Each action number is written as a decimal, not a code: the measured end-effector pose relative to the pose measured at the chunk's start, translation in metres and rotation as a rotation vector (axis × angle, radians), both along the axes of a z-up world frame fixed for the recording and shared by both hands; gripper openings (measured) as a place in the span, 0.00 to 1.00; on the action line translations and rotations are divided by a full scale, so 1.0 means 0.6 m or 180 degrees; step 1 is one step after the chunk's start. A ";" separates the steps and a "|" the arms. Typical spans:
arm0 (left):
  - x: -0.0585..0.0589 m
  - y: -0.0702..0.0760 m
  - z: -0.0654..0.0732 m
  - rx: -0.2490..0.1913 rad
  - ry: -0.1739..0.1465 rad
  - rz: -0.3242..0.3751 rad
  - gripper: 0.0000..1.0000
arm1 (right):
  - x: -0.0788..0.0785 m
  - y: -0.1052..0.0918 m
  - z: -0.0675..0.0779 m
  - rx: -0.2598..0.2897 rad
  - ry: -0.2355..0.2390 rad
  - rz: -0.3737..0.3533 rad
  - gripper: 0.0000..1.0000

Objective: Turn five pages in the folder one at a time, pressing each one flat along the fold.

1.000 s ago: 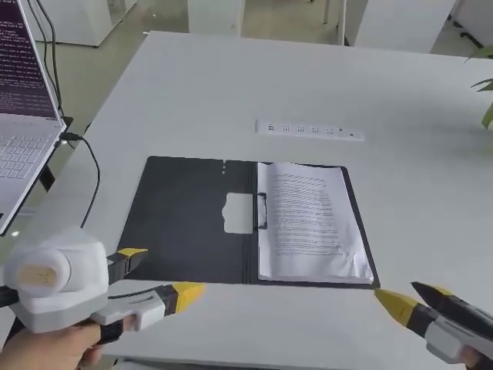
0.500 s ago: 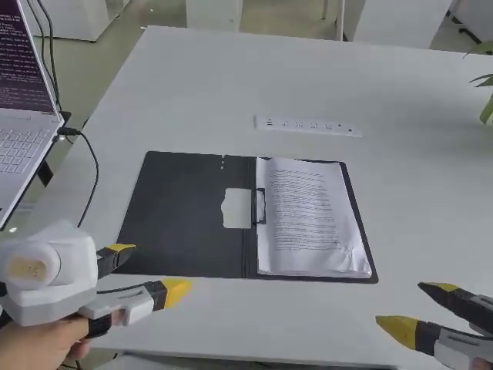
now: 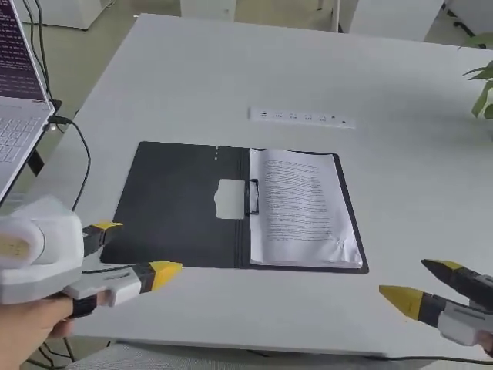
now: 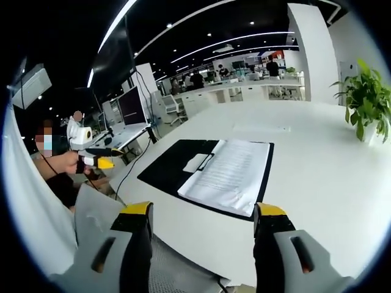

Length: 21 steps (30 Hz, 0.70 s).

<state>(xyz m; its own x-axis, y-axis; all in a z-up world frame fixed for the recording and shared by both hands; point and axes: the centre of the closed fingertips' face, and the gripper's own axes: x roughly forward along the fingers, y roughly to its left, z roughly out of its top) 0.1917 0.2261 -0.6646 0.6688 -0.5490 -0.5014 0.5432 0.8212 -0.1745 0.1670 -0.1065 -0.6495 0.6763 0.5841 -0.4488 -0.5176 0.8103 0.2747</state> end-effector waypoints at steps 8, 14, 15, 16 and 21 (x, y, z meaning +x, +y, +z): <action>-0.003 -0.004 -0.001 0.0076 -0.0001 -0.0039 0.70 | 0.002 -0.008 -0.002 -0.0078 0.0010 0.0009 0.65; 0.000 -0.022 -0.019 0.0180 0.0034 -0.0138 0.70 | -0.001 -0.007 -0.010 -0.0100 0.0033 0.0008 0.65; 0.002 -0.028 -0.021 0.0175 0.0044 -0.0155 0.70 | -0.001 -0.008 -0.011 -0.0093 0.0028 -0.0005 0.64; 0.004 -0.033 -0.022 0.0170 0.0050 -0.0171 0.70 | -0.001 -0.008 -0.011 -0.0086 0.0029 -0.0014 0.64; 0.019 -0.061 -0.030 0.0198 0.0047 -0.0285 0.70 | -0.001 -0.009 -0.011 0.0003 0.0014 -0.0097 0.64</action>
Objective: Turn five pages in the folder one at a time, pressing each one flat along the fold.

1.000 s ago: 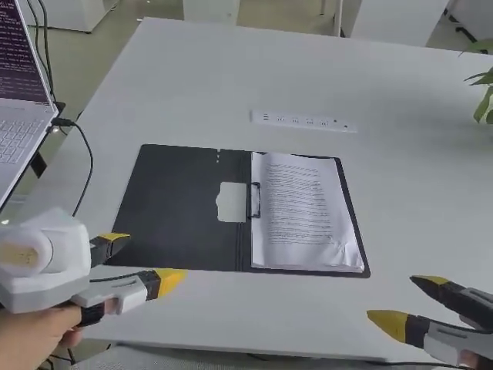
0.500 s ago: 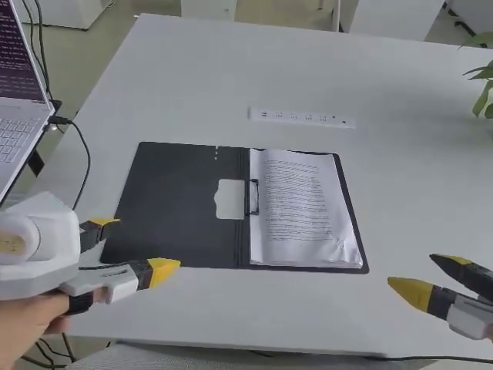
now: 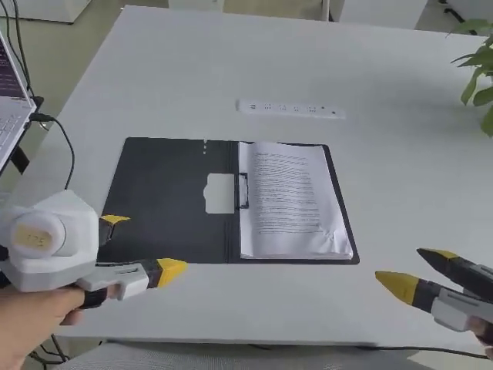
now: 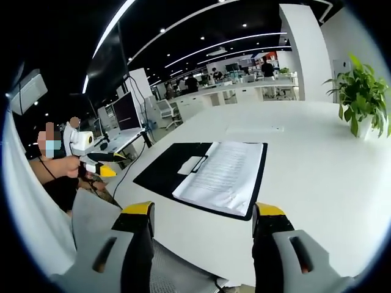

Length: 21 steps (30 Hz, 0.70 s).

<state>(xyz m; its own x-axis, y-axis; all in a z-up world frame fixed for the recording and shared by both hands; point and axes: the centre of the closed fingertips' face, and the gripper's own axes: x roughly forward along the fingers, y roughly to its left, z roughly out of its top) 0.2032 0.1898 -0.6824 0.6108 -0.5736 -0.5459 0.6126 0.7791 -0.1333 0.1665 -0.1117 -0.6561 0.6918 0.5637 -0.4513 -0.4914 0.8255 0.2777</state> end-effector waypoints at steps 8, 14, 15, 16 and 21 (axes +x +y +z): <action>0.021 -0.042 -0.008 -0.0010 0.0019 -0.0148 0.70 | 0.004 0.011 -0.009 0.0074 0.0002 -0.0034 0.63; 0.034 -0.081 -0.014 0.0009 0.0011 -0.0306 0.70 | 0.014 0.010 -0.017 0.0141 -0.0003 -0.0058 0.63; 0.037 -0.091 -0.016 0.0018 0.0000 -0.0351 0.70 | 0.016 0.011 -0.018 0.0161 0.0001 -0.0068 0.63; 0.040 -0.097 -0.017 0.0022 -0.0007 -0.0368 0.70 | 0.017 0.013 -0.018 0.0180 0.0000 -0.0076 0.63; 0.056 -0.144 -0.025 -0.0012 -0.0016 -0.0522 0.70 | 0.023 0.015 -0.023 0.0260 0.0004 -0.0124 0.62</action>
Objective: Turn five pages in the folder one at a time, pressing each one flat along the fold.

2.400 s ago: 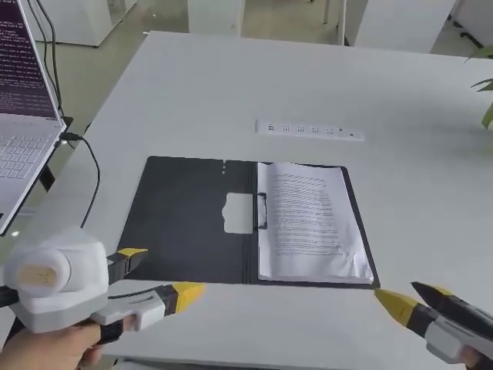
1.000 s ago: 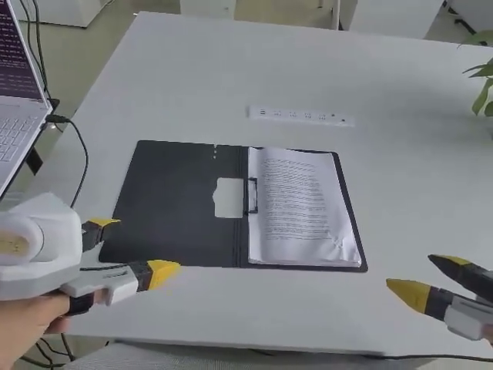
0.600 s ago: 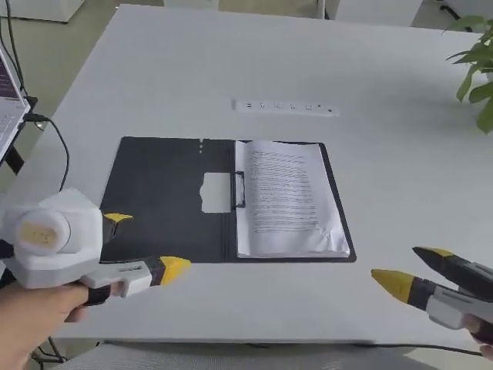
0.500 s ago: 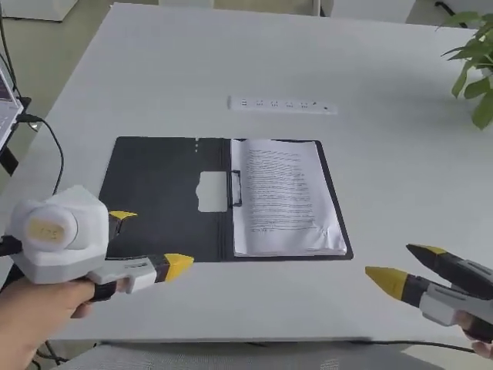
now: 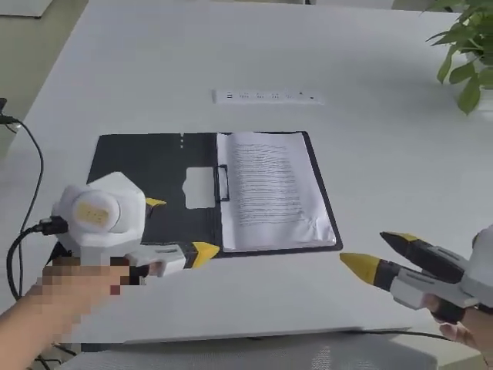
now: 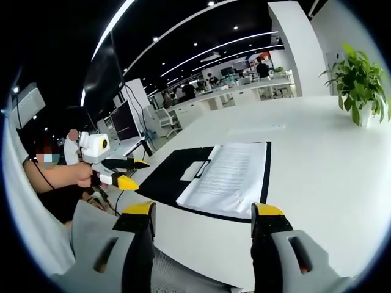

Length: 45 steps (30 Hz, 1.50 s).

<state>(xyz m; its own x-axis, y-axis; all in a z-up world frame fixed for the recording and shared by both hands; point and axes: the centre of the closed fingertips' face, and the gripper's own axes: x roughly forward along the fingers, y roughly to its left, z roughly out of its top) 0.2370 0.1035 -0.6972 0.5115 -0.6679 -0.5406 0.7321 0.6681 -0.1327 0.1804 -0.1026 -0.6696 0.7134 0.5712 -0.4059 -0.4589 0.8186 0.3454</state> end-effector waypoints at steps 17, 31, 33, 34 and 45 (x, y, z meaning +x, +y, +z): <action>0.070 -0.152 -0.056 -0.0113 -0.0008 -0.0122 0.72 | 0.007 0.005 -0.006 0.0247 -0.0022 -0.0285 0.61; 0.111 -0.240 -0.123 -0.0025 -0.0071 -0.0015 0.73 | 0.019 -0.009 -0.010 0.0345 -0.0026 -0.0415 0.60; 0.111 -0.247 -0.133 0.0012 -0.0052 -0.0007 0.74 | 0.019 -0.010 -0.011 0.0361 -0.0007 -0.0426 0.60; 0.112 -0.250 -0.137 0.0016 -0.0046 -0.0001 0.74 | 0.020 -0.010 -0.010 0.0363 -0.0017 -0.0427 0.60; 0.118 -0.255 -0.172 0.0361 -0.0222 0.0038 0.68 | 0.023 -0.012 -0.021 0.0402 0.0039 -0.0434 0.60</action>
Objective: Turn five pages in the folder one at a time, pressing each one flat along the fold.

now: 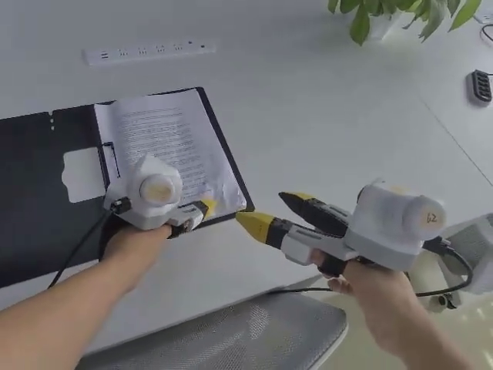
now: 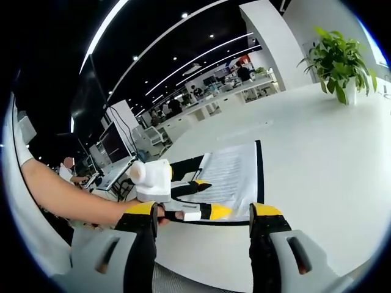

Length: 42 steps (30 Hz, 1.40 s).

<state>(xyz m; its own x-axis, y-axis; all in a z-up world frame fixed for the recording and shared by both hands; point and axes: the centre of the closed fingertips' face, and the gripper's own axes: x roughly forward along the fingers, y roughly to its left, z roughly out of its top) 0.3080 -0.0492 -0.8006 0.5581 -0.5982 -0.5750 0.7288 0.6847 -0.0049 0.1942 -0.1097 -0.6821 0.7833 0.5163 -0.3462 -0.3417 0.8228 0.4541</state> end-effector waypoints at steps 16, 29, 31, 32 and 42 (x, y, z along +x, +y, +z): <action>-0.007 -0.017 -0.004 -0.0111 -0.0156 -0.0198 0.37 | 0.010 0.005 -0.017 0.0081 0.0059 0.0002 0.60; -0.010 -0.016 -0.005 -0.0074 -0.0136 -0.0173 0.31 | 0.014 0.006 -0.019 0.0122 0.0072 -0.0004 0.60; -0.010 -0.015 -0.006 -0.0077 -0.0139 -0.0166 0.28 | 0.015 0.009 -0.022 0.0124 0.0078 0.0006 0.60; -0.012 -0.016 -0.006 -0.0073 -0.0141 -0.0166 0.28 | 0.016 0.009 -0.025 0.0119 0.0094 0.0010 0.60; -0.005 -0.009 -0.007 0.0008 -0.0175 -0.0160 0.09 | 0.033 0.014 -0.034 0.0128 0.0123 0.0052 0.60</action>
<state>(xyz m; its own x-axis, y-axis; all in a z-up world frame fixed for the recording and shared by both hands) 0.3051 -0.0547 -0.8045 0.5582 -0.6249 -0.5459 0.7614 0.6472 0.0377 0.2137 -0.1013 -0.7023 0.7611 0.5431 -0.3546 -0.3365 0.7980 0.4999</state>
